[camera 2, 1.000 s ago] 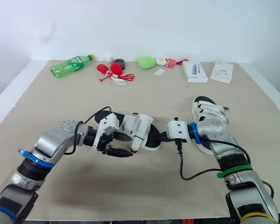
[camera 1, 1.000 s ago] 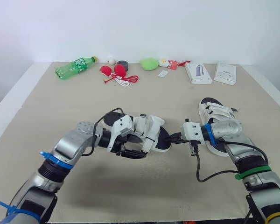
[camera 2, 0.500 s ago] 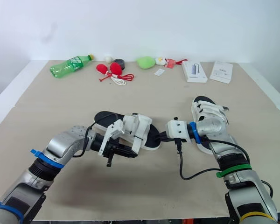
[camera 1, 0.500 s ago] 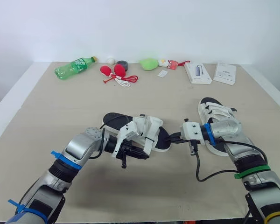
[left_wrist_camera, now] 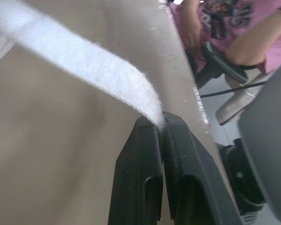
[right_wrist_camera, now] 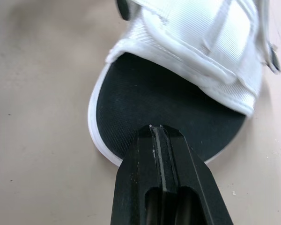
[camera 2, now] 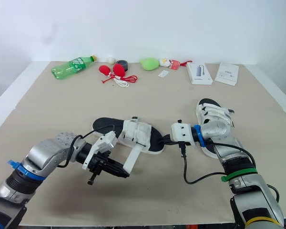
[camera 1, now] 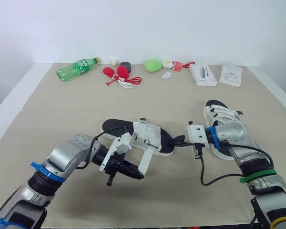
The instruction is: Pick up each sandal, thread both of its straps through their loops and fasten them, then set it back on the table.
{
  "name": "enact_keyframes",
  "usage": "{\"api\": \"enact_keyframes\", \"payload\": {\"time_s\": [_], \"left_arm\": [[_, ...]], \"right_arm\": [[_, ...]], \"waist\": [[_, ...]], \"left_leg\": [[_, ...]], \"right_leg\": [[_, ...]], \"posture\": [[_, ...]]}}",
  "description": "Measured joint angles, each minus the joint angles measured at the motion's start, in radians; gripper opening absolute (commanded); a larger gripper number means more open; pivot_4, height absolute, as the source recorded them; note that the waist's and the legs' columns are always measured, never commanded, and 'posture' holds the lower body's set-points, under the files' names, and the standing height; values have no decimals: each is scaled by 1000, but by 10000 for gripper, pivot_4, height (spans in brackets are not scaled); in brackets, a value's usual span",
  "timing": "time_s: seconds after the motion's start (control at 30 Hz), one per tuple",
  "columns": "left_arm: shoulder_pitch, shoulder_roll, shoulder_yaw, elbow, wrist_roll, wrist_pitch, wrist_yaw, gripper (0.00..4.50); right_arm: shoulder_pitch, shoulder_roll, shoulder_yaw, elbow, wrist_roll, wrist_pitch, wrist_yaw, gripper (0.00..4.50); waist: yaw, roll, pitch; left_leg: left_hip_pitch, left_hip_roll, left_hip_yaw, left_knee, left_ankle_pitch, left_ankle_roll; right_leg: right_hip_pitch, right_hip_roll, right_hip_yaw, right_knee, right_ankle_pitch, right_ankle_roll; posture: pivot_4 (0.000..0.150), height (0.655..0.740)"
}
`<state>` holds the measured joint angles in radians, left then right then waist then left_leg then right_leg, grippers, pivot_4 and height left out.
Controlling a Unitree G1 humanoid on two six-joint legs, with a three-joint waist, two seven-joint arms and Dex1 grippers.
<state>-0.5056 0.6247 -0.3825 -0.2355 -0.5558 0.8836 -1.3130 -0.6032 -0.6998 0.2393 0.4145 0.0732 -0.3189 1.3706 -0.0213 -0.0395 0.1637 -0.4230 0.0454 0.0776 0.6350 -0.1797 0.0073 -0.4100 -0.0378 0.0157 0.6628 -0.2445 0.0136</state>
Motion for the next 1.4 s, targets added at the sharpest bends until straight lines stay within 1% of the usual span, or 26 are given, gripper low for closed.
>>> {"api": "enact_keyframes", "payload": {"time_s": [0.13,0.23,0.3,0.33,0.37,0.4,0.43,0.47,0.5,0.57,0.67,0.7,0.73,0.8,0.9,0.93,0.97,1.03,1.1,1.2,1.4], "left_arm": [[6,5,0,-32,-21,16,3,817],[5,18,-7,-43,-7,-3,8,817],[5,28,-26,-43,24,-35,8,6954],[5,29,-32,-43,26,-40,3,9143],[5,29,-40,-43,27,-46,-2,12777],[4,36,-54,-44,33,-62,-18,18550],[4,43,-62,-44,38,-73,-29,22671],[4,60,-74,-46,58,-115,-46,28991],[4,62,-75,-47,65,-127,-49,32307],[4,65,-82,-51,117,-229,-55,40019],[2,98,-90,-62,219,-452,-93,40019],[-3,108,-89,-59,267,-577,-112,40019],[-14,107,-87,-53,301,-688,-122,40019],[-53,93,-70,-21,353,-897,-133,40019],[-148,11,-22,153,450,-1269,-67,40019],[-162,-4,-15,185,468,-1336,-50,40019],[-179,-27,-13,247,509,-1474,-20,40019],[-187,-50,-26,351,575,-1673,16,40019],[-182,-56,-70,422,615,-1797,26,40019],[-182,-60,-105,493,640,-1918,65,40019],[-191,-78,-130,527,686,-1959,119,40019]], "right_arm": [[-5,3,3,4,0,-7,2,0],[-7,4,4,6,0,-9,2,0],[-10,4,5,10,0,-11,2,0],[-11,4,5,12,0,-11,2,0],[-11,4,5,14,0,-11,1,0],[-11,4,5,15,0,-11,1,0],[-11,4,5,15,0,-11,1,0],[-11,4,5,14,0,-11,0,0],[-11,4,4,14,0,-11,1,0],[-6,0,2,10,0,-11,0,0],[0,-1,-2,3,0,-11,-2,0],[2,-4,-3,2,0,-12,-1,0],[3,-7,-4,2,0,-12,1,0],[3,-10,-4,2,0,-13,1,0],[0,-11,-4,9,0,-15,0,0],[-1,-11,-2,9,0,-16,0,0],[-2,-8,-1,10,0,-16,1,0],[-4,-2,0,9,0,-16,1,0],[-5,-1,0,9,0,-16,3,0],[-6,0,1,10,0,-16,4,0],[-7,-1,0,14,0,-16,2,0]], "waist": [[0,0,0],[0,0,0],[0,0,0],[0,0,0],[0,0,0],[0,0,0],[0,0,0],[0,0,0],[0,0,0],[0,0,0],[1,0,0],[2,0,0],[3,0,0],[5,0,0],[7,0,0],[7,0,0],[7,1,-1],[3,1,-1],[2,1,-1],[2,1,-1],[3,1,-1]], "left_leg": [[0,0,0,0,-2,-1],[0,1,-1,0,-3,-1],[0,1,-1,0,-3,-1],[0,1,-1,0,-3,-1],[0,1,-1,0,-3,-1],[0,1,-1,0,-3,-1],[0,0,0,0,-3,-2],[0,0,0,0,-3,-2],[0,0,0,0,-3,-2],[0,0,0,1,-3,-2],[0,0,0,1,-3,-2],[0,0,0,0,-3,-2],[0,0,0,0,-3,-2],[0,0,1,0,-3,-2],[0,0,2,1,-3,-1],[0,0,3,1,-3,-1],[0,0,3,0,-3,-1],[0,1,5,0,-4,1],[0,2,6,0,-5,2],[0,2,6,0,-5,2],[0,2,9,1,-5,3]], "right_leg": [[0,2,0,0,-3,0],[0,3,1,0,-4,0],[1,4,1,0,-4,0],[1,4,1,0,-4,0],[1,4,1,0,-4,0],[1,4,1,0,-4,0],[1,4,1,0,-3,1],[1,3,1,0,-3,1],[1,3,1,0,-3,1],[1,1,1,0,-3,0],[1,0,1,0,-3,0],[1,0,1,0,-3,-1],[1,-1,1,0,0,-6],[1,-1,0,-1,1,-8],[2,-3,0,-2,3,-9],[2,-3,0,-2,3,-8],[2,-3,0,-4,3,-8],[2,-2,1,-5,4,-7],[2,-1,1,-6,4,-7],[2,0,1,-6,4,-7],[2,-1,1,-6,6,-3]], "posture": [[1500,7400],[1500,7400],[1500,7400],[1500,7400],[1500,7400],[1500,7400],[1500,7400],[1500,7400],[1500,7400],[1500,7400],[1500,7400],[1500,7400],[1500,7400],[1500,7400],[1500,7400],[1500,7400],[1500,7400],[1500,7400],[1500,7400],[1500,7400],[1500,7400]]}}
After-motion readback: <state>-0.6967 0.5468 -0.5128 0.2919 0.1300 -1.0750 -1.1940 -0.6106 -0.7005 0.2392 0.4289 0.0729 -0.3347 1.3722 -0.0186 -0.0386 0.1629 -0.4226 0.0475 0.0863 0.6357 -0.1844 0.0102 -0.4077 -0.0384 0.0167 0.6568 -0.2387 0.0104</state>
